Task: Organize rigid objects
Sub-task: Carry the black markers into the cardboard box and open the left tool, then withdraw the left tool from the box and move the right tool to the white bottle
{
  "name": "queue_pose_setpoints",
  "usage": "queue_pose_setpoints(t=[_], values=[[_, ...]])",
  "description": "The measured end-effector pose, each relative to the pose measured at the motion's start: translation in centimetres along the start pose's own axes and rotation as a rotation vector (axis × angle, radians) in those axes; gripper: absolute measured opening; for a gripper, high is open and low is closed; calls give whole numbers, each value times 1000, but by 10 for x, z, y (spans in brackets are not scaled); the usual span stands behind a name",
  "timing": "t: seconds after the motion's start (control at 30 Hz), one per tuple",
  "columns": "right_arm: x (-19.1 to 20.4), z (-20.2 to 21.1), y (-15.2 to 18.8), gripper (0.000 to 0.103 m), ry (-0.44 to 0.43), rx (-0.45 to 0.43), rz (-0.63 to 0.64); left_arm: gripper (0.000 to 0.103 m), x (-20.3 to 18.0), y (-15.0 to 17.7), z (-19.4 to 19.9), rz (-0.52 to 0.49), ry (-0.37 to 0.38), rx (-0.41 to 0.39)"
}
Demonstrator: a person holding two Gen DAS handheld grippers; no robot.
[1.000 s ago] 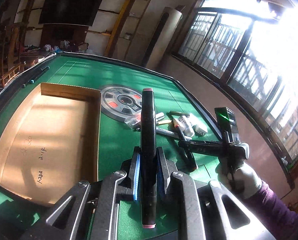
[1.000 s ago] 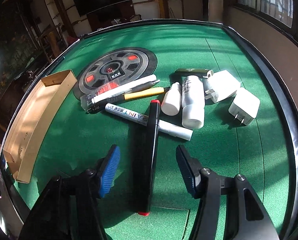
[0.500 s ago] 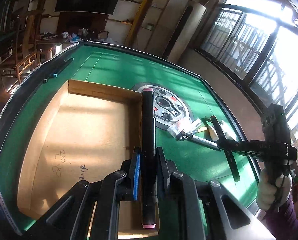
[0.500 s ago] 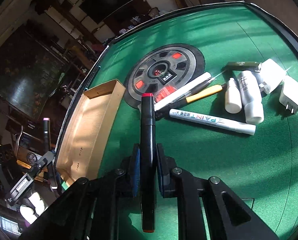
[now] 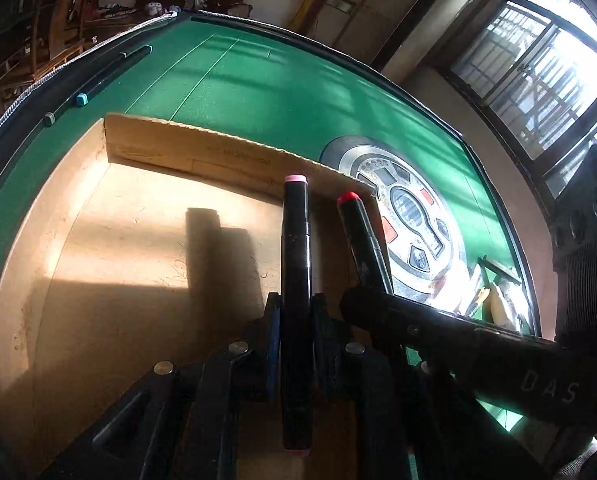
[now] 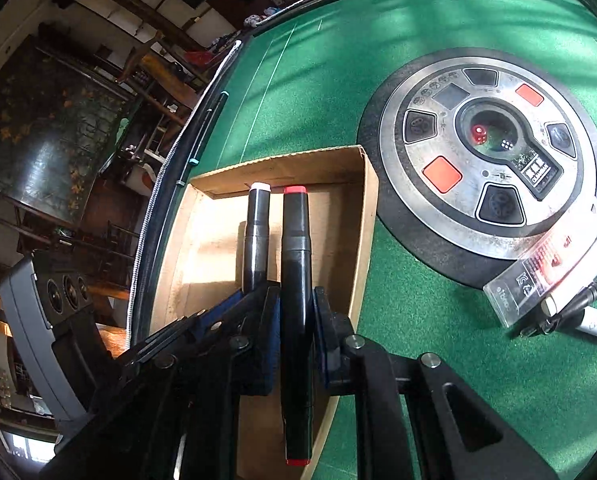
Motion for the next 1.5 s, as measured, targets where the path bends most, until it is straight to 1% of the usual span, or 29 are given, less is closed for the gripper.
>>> queue_pose_setpoints(t=[0.03,0.1,0.13,0.17,0.2,0.23,0.27,0.37,0.43,0.53,0.6,0.67,0.73,0.77,0.87,0.97,1.07,1.13,1.17,1.2,1.23,1.27,1.3,1.33,1.37,1.4,1.43,1.47,1.5], values=[[0,-4,-3,14,34,-15,14,13,-1,0,-1,3,12,4],[2,-10,-5,15,63,-39,53,15,-1,2,1,13,23,-9],[4,-12,-7,17,89,-53,78,20,-1,1,2,24,35,-11],[6,-11,-7,24,113,-68,98,28,0,2,4,35,44,-15],[8,-10,-8,27,110,-79,112,32,2,2,6,47,48,-24],[9,-7,-8,34,100,-87,117,37,1,1,9,55,49,-36],[9,-3,-8,36,92,-96,114,39,2,2,13,60,47,-50],[4,22,-5,36,68,-141,118,39,-3,7,32,68,3,-82],[1,53,1,36,62,-189,144,39,-13,12,57,43,9,-124],[-6,117,17,36,37,-252,180,39,-36,26,113,6,1,-209],[-16,166,32,36,23,-286,196,45,-54,38,157,3,35,-257],[-22,220,48,40,29,-349,222,60,-71,50,200,5,85,-299],[-26,273,65,43,81,-431,267,61,-92,57,241,-27,143,-349],[-27,299,73,43,102,-472,290,62,-104,59,261,-55,154,-377],[-32,369,93,43,113,-583,289,68,-134,61,316,-118,131,-478],[-38,438,107,43,67,-700,244,69,-151,57,367,-141,124,-558],[-50,515,113,43,11,-814,173,69,-161,45,420,-148,69,-641],[-59,580,112,43,-11,-914,103,70,-164,31,458,-138,-5,-707],[-63,613,111,43,0,-975,68,72,-166,23,476,-140,-50,-735],[-67,648,110,43,28,-1043,33,72,-167,14,493,-138,-99,-762],[-69,680,106,46,74,-1093,-1,73,-167,7,512,-127,-160,-795],[-69,708,102,51,136,-1137,-26,77,-169,-1,526,-134,-224,-818],[-65,734,98,56,218,-1172,-28,83,-174,-10,534,-171,-288,-810],[-62,750,92,73,301,-1182,-8,90,-178,-19,535,-218,-334,-776],[-61,758,86,88,364,-1168,15,90,-179,-23,532,-232,-353,-761],[-64,757,81,91,406,-1141,21,91,-177,-24,525,-223,-352,-759],[-74,751,80,91,421,-1116,11,95,-176,-21,514,-211,-329,-753],[-84,737,79,91,408,-1093,13,98,-173,-18,498,-205,-293,-733],[-90,715,78,91,383,-1064,33,98,-169,-17,479,-200,-253,-703]])
Point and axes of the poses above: each gripper's, at about its wrist camera, not at the fingertips, and z roughly against the way its jaws point, x to its left, y to its underside, the point moved 2 cm from there along -z, roughly the way its jaws point, and after that the axes turned 6 degrees about -z, right-handed, at the moved point
